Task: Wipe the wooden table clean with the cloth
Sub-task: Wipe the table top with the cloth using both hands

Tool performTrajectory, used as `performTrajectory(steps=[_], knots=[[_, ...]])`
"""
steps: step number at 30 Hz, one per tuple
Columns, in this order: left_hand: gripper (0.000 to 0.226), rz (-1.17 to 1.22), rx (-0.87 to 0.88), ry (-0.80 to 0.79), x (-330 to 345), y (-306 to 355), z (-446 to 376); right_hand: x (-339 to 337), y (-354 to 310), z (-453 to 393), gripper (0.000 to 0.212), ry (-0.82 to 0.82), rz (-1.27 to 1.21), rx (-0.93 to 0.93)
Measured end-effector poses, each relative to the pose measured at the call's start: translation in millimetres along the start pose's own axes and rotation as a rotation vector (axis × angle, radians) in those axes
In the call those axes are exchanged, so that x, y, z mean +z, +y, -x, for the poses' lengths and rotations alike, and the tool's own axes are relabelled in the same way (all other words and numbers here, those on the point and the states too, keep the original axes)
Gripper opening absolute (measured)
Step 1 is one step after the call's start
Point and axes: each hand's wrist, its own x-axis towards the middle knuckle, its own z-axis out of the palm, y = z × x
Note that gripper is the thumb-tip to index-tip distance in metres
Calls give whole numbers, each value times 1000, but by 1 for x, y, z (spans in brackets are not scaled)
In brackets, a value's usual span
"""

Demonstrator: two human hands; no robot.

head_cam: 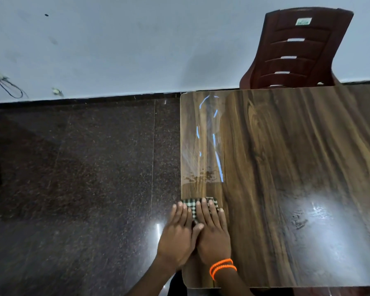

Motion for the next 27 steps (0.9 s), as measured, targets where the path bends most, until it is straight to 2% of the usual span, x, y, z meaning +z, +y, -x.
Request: performTrajectory(steps=[4, 8, 15, 18, 22, 27], knots=[[72, 49, 52, -35, 7, 28, -1, -10, 27, 16, 65, 18, 36, 91], [72, 67, 120, -8, 4, 40, -52, -18, 54, -20, 62, 51, 59, 190], [73, 10, 135, 5, -14, -12, -132, -14, 41, -117, 60, 47, 44, 209], [78, 23, 104, -2, -14, -43, -120, -7, 10, -124, 58, 38, 41, 157], [75, 28, 84, 29, -13, -61, -80, 1, -19, -96, 63, 24, 33, 52], [70, 28, 175, -9, -9, -35, -55, -3, 3, -49, 67, 33, 23, 88]])
